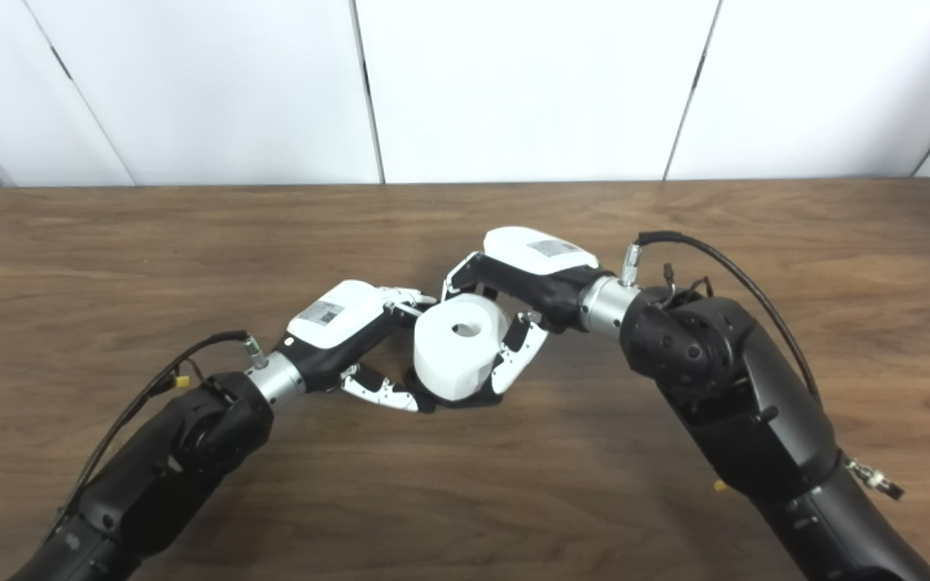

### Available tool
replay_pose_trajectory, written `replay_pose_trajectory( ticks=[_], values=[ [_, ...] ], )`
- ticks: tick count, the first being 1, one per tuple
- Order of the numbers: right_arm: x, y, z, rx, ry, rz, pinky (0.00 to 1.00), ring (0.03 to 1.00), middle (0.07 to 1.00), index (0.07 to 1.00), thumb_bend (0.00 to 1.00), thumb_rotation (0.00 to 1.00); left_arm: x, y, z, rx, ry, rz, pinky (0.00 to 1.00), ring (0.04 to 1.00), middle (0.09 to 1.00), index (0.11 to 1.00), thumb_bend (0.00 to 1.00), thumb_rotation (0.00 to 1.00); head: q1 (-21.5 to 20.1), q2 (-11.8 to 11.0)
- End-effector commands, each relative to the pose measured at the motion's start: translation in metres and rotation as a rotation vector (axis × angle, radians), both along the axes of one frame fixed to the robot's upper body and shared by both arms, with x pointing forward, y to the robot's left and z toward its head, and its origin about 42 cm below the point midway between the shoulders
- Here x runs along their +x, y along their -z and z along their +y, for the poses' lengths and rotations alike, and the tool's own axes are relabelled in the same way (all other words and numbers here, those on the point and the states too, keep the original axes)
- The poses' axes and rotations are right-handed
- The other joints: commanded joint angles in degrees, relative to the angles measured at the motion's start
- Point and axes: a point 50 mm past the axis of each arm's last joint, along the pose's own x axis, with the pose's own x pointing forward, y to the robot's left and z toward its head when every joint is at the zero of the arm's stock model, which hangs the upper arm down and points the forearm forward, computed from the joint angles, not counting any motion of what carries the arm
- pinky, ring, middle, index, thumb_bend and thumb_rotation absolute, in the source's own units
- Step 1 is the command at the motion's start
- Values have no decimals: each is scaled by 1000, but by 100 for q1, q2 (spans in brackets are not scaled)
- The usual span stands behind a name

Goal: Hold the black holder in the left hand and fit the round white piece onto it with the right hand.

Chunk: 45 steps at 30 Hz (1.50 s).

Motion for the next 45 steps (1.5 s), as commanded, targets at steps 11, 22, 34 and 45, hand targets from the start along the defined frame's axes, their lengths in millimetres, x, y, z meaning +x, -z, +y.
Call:
replay_pose_trajectory(
  ticks=[11,22,34,45],
  values=[
    [1,-20,20,5,-69,-119,620,729,709,480,525,134,-8,17,-5,64,17,77,821,868,836,484,524,72,7,24],
    [2,-14,18,-18,-50,-110,628,730,710,481,525,134,-9,18,-6,56,27,75,809,858,830,484,523,73,-5,24],
    [3,-16,10,-29,-44,-123,615,726,709,480,525,134,-9,17,-3,50,22,76,807,857,828,483,523,73,-44,37],
    [3,-18,-4,-28,-4,-126,630,729,714,480,525,134,-9,16,-2,63,31,70,806,859,826,482,524,73,-51,58]
  ],
)
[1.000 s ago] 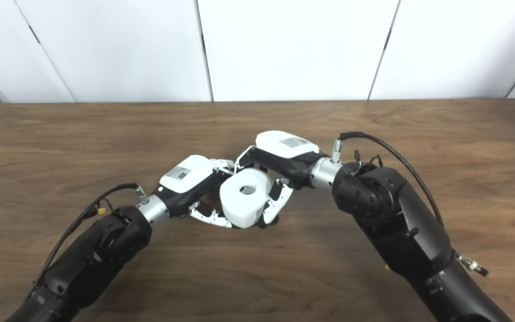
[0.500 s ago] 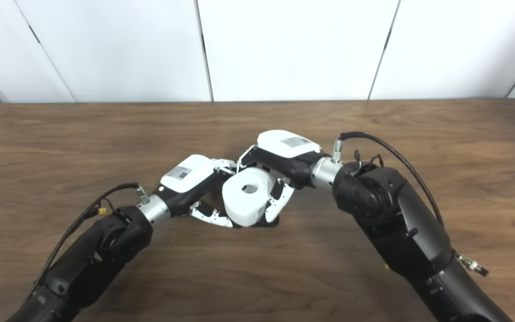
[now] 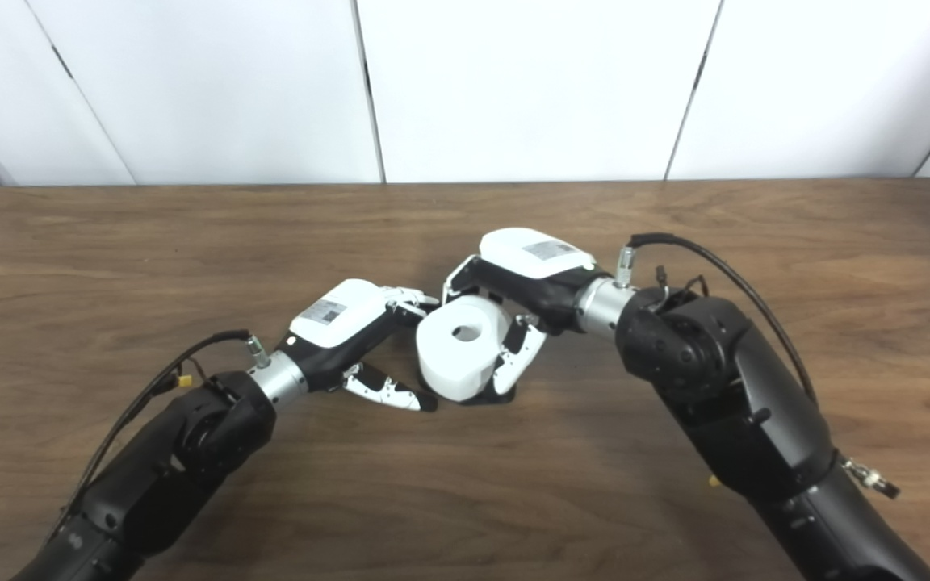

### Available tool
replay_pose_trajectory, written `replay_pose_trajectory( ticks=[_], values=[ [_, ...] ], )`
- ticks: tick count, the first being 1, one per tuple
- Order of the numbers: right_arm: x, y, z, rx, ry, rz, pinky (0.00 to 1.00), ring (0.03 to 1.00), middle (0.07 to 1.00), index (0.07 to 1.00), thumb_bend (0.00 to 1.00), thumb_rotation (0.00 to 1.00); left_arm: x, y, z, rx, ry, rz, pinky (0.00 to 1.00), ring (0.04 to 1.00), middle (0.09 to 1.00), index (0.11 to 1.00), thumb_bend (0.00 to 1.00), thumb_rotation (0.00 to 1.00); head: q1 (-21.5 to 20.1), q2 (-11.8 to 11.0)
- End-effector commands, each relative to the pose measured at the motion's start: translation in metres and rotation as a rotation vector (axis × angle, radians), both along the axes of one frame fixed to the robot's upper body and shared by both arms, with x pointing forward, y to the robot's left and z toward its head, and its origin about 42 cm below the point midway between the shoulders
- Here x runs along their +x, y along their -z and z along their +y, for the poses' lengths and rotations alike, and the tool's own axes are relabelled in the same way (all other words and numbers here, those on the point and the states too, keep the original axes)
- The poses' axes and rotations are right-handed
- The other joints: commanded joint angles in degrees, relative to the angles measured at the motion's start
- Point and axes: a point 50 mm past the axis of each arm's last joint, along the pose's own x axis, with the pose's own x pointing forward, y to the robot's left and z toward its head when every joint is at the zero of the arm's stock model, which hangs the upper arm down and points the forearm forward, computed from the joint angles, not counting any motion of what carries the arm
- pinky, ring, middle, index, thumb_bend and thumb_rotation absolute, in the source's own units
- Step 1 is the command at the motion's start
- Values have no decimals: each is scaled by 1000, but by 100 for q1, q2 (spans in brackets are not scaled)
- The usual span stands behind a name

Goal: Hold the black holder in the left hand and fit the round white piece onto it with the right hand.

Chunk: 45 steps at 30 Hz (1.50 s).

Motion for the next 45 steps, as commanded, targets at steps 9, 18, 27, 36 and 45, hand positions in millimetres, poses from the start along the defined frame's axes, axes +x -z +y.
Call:
replay_pose_trajectory(
  ticks=[9,18,27,36,45],
  values=[
    [2,-18,-3,40,-9,-81,630,726,714,480,525,134,-8,15,-4,27,32,93,752,845,820,481,525,69,6,5],
    [3,-16,-4,48,1,-82,631,725,714,480,525,134,-6,13,-6,15,33,102,735,849,826,480,525,68,10,-6],
    [1,-15,5,110,12,-66,645,733,718,480,524,134,-4,13,-14,-4,38,87,719,839,826,480,525,68,20,-23],
    [1,-15,15,138,11,-67,658,746,719,481,523,137,-3,13,-20,0,54,91,729,848,838,485,524,71,33,-28],
    [0,-17,15,143,22,-72,666,745,718,480,523,136,-5,14,-25,26,78,90,706,841,844,491,522,75,37,-3]
  ],
)
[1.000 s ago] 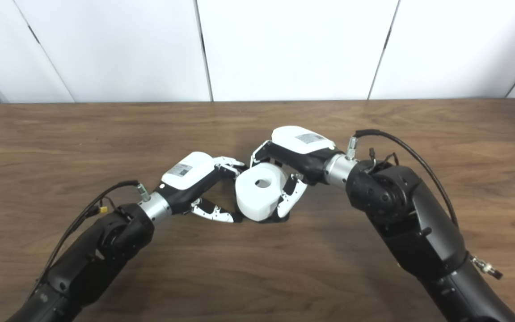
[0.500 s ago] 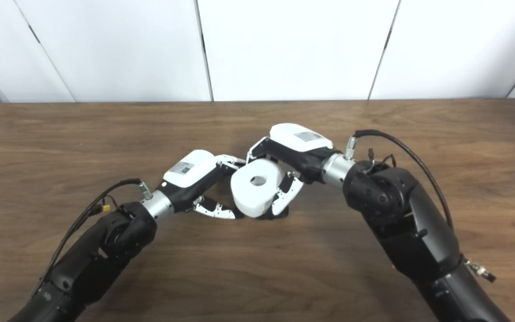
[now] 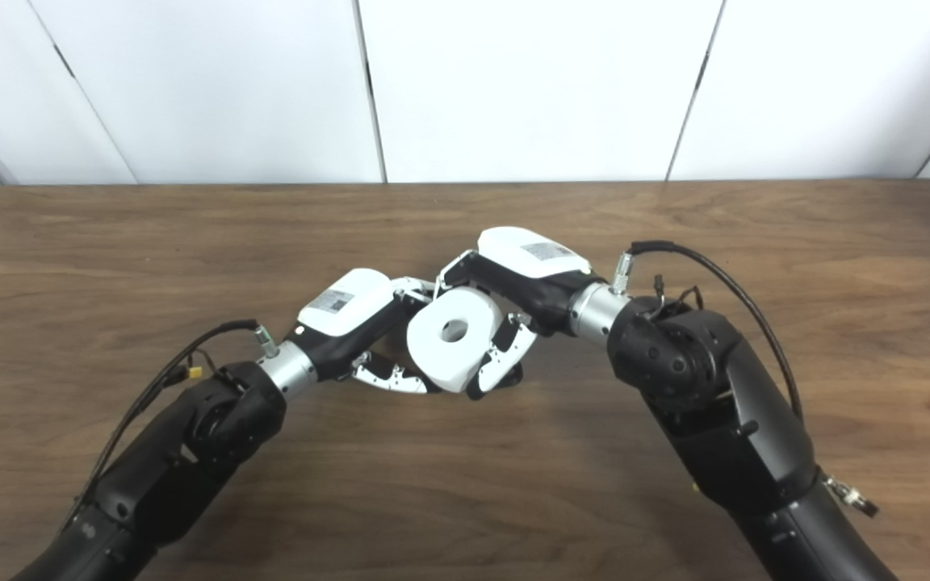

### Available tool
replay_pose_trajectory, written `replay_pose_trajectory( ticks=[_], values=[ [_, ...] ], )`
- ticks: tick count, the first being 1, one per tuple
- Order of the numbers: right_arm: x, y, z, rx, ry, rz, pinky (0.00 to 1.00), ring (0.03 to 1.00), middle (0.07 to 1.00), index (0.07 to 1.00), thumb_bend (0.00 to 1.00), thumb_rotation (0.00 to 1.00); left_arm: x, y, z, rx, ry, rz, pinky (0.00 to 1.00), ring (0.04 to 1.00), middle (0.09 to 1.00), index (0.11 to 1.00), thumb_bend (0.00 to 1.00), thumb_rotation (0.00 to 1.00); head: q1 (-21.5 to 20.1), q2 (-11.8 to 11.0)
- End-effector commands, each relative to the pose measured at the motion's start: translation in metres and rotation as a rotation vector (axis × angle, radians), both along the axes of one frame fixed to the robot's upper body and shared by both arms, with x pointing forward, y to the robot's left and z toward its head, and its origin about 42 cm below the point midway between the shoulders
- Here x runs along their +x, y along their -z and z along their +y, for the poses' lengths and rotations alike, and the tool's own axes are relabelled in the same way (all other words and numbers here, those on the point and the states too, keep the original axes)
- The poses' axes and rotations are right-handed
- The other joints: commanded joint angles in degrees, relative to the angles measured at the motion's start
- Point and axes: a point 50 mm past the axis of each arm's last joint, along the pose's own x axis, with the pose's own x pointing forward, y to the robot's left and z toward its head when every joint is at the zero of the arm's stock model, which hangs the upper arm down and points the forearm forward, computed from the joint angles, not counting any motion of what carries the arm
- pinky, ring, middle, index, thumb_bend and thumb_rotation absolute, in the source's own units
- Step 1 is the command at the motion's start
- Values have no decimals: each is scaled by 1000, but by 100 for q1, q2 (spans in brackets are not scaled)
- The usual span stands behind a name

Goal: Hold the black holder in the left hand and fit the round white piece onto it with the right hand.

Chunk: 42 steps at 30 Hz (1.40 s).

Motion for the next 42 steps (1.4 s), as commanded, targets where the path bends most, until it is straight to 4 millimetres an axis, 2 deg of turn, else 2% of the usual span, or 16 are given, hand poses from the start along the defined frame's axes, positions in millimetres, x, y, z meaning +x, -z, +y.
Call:
replay_pose_trajectory(
  ticks=[1,9,14,18,22,33,42],
  values=[
    [3,-21,4,48,0,-83,668,747,719,480,523,136,-11,20,-13,66,67,90,702,839,844,491,521,75,-4,5],
    [3,-25,2,77,11,-105,655,739,715,480,523,135,-10,22,-14,68,64,103,724,850,841,488,522,74,-27,-2],
    [5,-44,-4,159,26,-131,681,756,716,479,523,136,-10,23,-13,57,55,112,734,853,837,485,523,71,-40,-15],
    [7,-59,-10,192,32,-153,664,750,720,480,522,135,-11,23,-13,59,56,108,726,852,834,484,524,71,-40,-15],
    [9,-66,-14,211,32,-164,655,739,715,480,522,132,-10,24,-11,56,54,114,728,855,836,483,524,71,-23,-18],
    [9,-67,-17,206,63,-167,650,732,713,480,523,132,-10,24,-8,57,58,104,728,850,833,483,524,71,-59,-21],
    [8,-63,-19,201,54,-179,647,732,705,480,523,132,-11,26,-9,50,53,98,719,846,829,483,524,70,-193,-167]
  ],
)
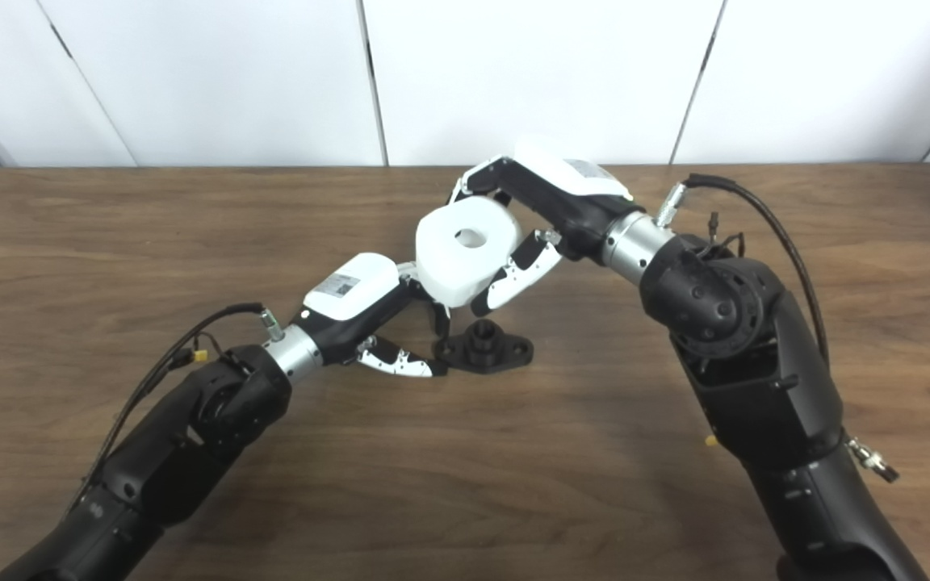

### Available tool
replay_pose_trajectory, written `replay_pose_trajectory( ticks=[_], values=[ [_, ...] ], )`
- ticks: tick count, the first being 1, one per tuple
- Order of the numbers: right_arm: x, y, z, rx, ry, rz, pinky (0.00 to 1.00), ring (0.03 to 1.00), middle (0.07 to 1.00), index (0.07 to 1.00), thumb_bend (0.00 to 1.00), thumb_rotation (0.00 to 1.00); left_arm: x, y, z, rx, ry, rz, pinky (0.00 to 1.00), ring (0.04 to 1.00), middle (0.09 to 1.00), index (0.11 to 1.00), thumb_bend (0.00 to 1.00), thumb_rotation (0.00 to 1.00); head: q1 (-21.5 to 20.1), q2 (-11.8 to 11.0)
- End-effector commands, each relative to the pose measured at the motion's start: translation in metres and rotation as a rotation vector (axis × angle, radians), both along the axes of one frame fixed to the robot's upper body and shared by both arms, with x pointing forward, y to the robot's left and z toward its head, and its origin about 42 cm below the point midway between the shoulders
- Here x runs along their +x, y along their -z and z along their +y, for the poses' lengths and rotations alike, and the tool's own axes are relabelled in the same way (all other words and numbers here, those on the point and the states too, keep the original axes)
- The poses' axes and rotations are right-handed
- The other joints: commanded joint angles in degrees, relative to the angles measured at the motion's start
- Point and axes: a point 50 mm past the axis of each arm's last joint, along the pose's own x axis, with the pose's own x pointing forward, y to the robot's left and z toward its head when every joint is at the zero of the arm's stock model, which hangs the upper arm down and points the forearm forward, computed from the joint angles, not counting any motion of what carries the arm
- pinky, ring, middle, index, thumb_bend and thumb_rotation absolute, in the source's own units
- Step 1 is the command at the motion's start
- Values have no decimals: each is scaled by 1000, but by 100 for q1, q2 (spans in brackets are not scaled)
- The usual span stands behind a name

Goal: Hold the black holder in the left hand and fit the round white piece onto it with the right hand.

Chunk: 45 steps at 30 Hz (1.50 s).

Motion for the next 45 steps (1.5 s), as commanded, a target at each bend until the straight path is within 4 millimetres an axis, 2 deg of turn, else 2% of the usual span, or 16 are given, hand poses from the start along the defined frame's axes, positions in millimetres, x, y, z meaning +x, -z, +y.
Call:
replay_pose_trajectory(
  ticks=[1,20,30,36,45],
  values=[
    [-3,-21,1,19,-14,-95,650,734,705,480,523,132,-12,24,-7,61,45,86,722,845,828,484,524,71,-8,9],
    [-1,-18,0,18,-5,-83,664,739,705,480,523,132,-8,19,-7,60,28,68,715,839,839,490,522,74,51,66],
    [-2,-12,-12,-8,12,-62,642,727,698,479,523,131,-8,20,-7,55,28,71,707,836,838,487,523,72,46,96],
    [-4,-6,-17,-39,36,-37,675,758,717,480,524,133,-8,19,-6,56,27,73,716,840,842,486,523,72,55,105],
    [-3,-4,-20,-56,30,-36,676,754,718,480,524,133,-9,18,-7,55,28,75,719,843,840,486,523,71,68,132]
  ],
)
